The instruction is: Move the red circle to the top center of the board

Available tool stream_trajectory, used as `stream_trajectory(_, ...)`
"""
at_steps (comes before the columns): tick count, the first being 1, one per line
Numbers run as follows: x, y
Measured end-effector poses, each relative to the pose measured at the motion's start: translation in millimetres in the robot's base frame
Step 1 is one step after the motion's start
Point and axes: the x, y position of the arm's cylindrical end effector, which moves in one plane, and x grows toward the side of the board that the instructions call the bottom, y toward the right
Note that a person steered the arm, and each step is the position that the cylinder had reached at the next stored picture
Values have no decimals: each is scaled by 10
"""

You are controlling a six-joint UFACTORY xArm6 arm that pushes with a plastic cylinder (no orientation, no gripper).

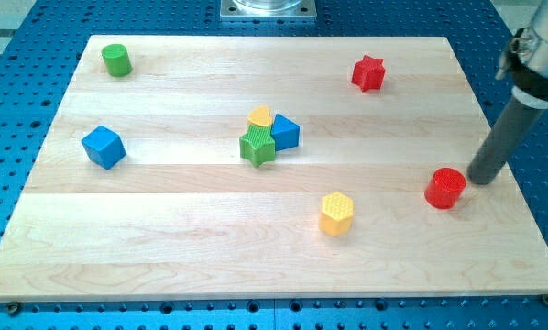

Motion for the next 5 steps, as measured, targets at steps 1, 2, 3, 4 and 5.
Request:
stream_trajectory(1,-9,-505)
stream_trajectory(2,-5,-469)
stream_trajectory(3,124,80)
stream_trajectory(4,510,-46)
stream_trajectory(5,452,-612)
